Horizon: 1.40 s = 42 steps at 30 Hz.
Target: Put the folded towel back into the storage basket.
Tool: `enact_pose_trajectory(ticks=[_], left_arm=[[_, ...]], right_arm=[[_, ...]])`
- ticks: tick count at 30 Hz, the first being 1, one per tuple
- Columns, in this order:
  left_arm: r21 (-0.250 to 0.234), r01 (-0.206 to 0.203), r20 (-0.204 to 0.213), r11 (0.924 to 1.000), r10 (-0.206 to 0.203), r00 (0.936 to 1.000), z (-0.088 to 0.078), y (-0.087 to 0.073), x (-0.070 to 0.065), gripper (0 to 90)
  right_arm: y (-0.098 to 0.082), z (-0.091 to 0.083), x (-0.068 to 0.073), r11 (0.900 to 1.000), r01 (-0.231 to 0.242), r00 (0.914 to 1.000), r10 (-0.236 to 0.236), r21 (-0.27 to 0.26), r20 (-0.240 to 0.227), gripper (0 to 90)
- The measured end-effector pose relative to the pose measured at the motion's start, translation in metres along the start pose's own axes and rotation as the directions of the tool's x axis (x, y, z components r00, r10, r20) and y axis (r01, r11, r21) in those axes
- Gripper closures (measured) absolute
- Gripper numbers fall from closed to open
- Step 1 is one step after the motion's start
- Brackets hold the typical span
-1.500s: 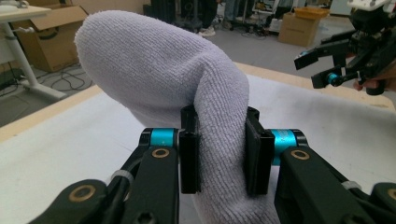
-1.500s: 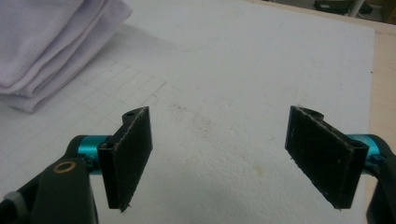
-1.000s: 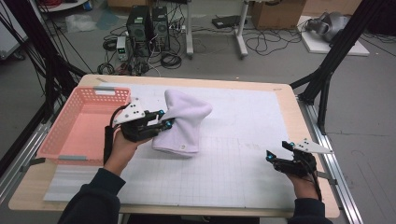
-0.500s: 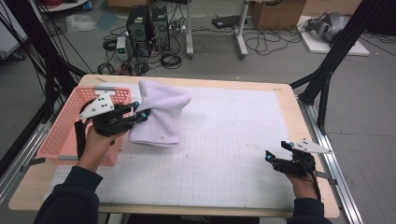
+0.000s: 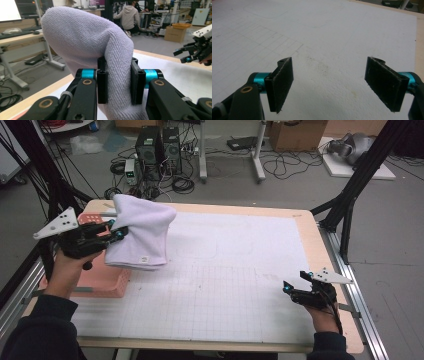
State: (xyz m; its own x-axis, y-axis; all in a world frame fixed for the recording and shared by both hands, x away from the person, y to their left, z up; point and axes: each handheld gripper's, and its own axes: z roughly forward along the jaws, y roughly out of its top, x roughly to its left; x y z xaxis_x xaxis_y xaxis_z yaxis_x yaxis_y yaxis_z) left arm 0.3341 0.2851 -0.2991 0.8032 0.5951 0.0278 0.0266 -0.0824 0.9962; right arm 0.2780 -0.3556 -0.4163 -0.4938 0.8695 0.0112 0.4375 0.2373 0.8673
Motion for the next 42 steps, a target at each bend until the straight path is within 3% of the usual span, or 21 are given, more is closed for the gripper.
enact_pose_trajectory(ticks=[13,23,28,33,42], left_arm=[[0.001,0.005,-0.091,1.0000,-0.004,0.9959,-0.058,0.006,0.027,72.7],[0.007,-0.004,-0.138,1.0000,0.004,0.9904,-0.086,0.017,0.042,72.7],[0.022,-0.003,-0.149,0.9997,0.006,0.9889,-0.095,0.017,0.045,72.6],[0.030,0.018,-0.157,0.9994,-0.013,0.9875,-0.102,0.007,0.048,72.6],[0.117,0.040,-0.175,0.9924,-0.019,0.9845,-0.101,-0.014,0.053,72.6]], right_arm=[[0.000,0.003,0.003,1.000,0.003,1.0000,-0.003,0.011,-0.002,21.8],[0.001,0.007,0.006,1.000,0.015,0.9999,-0.015,0.024,-0.005,21.8],[0.001,0.008,0.007,0.999,0.018,0.9998,-0.018,0.026,-0.006,21.8],[0.002,0.010,0.008,1.000,0.019,0.9998,-0.019,0.023,-0.009,21.8],[0.003,0.012,0.010,0.999,0.027,0.9996,-0.027,0.028,-0.012,21.8]])
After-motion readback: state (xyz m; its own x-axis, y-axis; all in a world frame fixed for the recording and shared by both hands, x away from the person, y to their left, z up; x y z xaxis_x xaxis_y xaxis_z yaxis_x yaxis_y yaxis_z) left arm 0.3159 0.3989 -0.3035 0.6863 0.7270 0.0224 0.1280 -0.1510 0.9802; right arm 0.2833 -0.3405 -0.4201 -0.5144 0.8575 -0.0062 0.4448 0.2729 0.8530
